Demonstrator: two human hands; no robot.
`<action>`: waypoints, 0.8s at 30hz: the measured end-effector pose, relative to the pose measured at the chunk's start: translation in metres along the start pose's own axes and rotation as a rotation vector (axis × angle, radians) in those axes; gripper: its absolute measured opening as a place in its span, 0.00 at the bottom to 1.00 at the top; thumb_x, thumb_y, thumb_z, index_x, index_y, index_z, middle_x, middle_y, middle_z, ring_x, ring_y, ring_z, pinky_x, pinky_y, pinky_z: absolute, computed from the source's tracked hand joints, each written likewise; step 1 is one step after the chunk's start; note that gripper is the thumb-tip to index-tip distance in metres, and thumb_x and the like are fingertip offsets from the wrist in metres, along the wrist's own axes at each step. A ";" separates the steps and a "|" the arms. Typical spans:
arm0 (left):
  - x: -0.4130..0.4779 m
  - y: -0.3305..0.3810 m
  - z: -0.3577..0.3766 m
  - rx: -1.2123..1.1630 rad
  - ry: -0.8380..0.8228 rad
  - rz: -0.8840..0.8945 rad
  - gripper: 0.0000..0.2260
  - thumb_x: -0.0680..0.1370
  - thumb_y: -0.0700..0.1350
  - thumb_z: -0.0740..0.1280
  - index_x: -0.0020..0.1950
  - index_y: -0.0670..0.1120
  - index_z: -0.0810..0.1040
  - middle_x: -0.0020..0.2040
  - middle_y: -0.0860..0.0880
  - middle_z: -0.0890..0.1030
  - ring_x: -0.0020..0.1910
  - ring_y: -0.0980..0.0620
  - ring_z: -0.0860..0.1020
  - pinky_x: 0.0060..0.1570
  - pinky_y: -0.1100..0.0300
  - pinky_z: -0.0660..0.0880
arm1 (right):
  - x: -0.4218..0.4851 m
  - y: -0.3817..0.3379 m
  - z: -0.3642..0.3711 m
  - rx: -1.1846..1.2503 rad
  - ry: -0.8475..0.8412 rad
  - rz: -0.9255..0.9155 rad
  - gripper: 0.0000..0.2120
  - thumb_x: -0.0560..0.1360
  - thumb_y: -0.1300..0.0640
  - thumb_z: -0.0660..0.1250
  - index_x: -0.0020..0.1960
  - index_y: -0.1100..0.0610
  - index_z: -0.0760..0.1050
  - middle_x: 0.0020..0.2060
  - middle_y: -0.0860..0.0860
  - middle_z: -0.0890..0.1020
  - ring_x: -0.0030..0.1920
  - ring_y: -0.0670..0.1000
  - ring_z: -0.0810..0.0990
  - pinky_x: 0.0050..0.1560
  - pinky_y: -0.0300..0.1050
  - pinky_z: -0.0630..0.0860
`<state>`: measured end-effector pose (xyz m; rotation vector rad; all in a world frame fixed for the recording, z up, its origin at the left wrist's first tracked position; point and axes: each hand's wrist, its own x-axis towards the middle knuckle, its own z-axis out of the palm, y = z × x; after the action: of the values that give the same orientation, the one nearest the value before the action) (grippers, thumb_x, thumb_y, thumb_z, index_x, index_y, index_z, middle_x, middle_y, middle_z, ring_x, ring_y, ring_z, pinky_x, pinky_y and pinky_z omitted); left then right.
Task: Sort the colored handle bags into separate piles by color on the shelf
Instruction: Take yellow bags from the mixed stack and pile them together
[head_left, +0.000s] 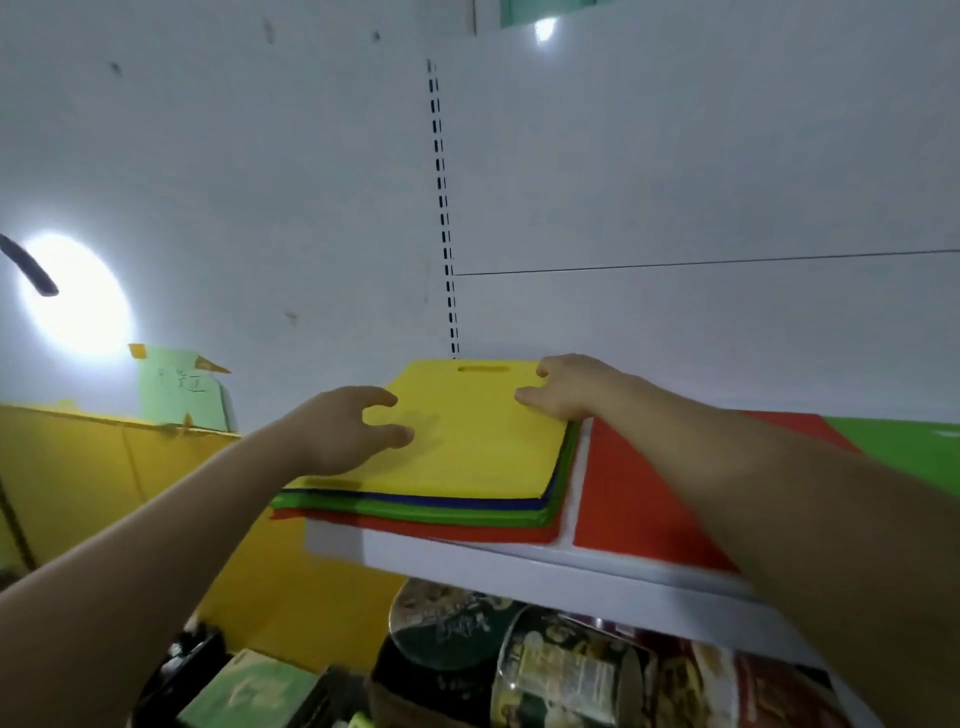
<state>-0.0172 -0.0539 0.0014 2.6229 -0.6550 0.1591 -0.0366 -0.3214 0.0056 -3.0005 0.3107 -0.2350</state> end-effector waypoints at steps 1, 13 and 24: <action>0.006 -0.008 -0.002 0.015 -0.028 0.030 0.25 0.76 0.58 0.65 0.71 0.53 0.67 0.73 0.52 0.65 0.71 0.50 0.64 0.68 0.55 0.60 | -0.002 -0.004 0.003 -0.012 0.000 0.053 0.35 0.77 0.35 0.54 0.76 0.57 0.58 0.73 0.57 0.62 0.70 0.58 0.65 0.65 0.49 0.66; 0.032 -0.051 0.004 0.054 -0.258 0.128 0.31 0.74 0.67 0.59 0.73 0.53 0.64 0.74 0.48 0.64 0.70 0.46 0.65 0.67 0.53 0.63 | -0.029 -0.039 0.021 0.089 0.251 0.327 0.26 0.75 0.52 0.66 0.69 0.57 0.63 0.59 0.58 0.73 0.56 0.58 0.74 0.49 0.46 0.71; 0.024 -0.052 0.002 -0.039 -0.197 0.115 0.34 0.72 0.66 0.64 0.75 0.54 0.61 0.74 0.48 0.65 0.69 0.46 0.66 0.65 0.53 0.65 | -0.055 -0.047 0.013 0.502 0.730 0.054 0.20 0.79 0.66 0.58 0.69 0.54 0.67 0.60 0.54 0.75 0.57 0.53 0.73 0.53 0.40 0.67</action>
<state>0.0286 -0.0238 -0.0150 2.5846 -0.8673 -0.0782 -0.0782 -0.2624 -0.0090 -2.3044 0.3253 -1.2010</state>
